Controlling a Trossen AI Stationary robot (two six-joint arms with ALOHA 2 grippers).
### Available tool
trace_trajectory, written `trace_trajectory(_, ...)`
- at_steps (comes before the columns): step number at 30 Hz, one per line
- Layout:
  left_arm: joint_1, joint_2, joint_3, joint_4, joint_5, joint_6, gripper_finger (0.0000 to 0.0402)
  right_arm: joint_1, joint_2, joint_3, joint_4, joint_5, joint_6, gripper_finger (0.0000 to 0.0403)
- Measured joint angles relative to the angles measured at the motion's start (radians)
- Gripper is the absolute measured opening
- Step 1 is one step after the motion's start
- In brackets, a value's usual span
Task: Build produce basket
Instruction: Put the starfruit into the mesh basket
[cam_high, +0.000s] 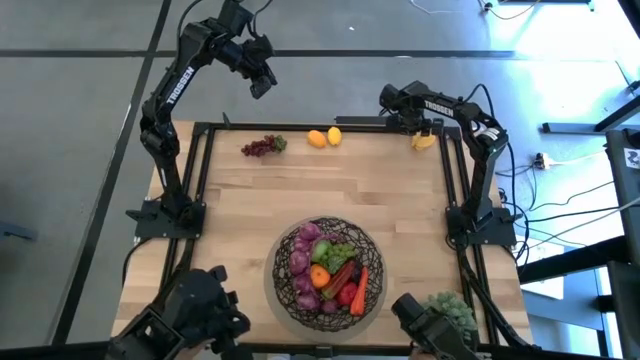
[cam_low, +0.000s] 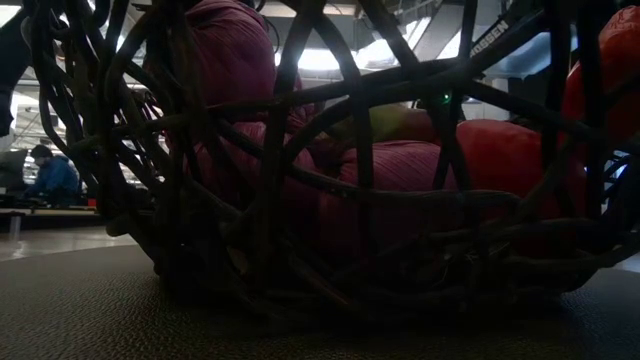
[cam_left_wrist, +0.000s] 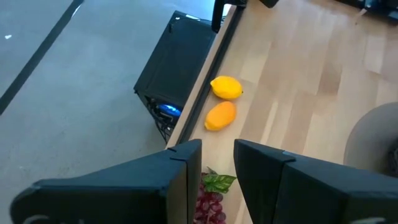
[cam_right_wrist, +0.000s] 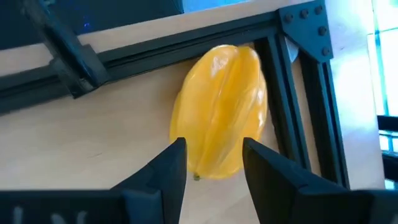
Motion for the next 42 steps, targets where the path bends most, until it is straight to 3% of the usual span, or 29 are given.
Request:
trace_trajectory(11, -0.002, 0.000, 0.000, 0.000, 0.000, 0.000, 0.0084, 0.000, 0.000, -0.002, -0.052, 0.043, 0.107, 0.0151)
trace_trajectory(17, -0.001, 0.000, 0.000, 0.000, 0.000, 0.000, 0.0084, 0.000, 0.000, -0.069, 0.026, 0.003, 0.112, 0.0151)
trace_trajectory(26, -0.001, 0.000, 0.000, 0.002, 0.000, 0.000, 0.0084, 0.003, 0.000, -0.080, 0.060, 0.052, 0.108, 0.0148)
trace_trajectory(42, -0.001, 0.000, 0.000, 0.001, -0.001, 0.000, 0.0084, -0.011, 0.000, -0.099, 0.078, 0.068, 0.111, 0.0023)
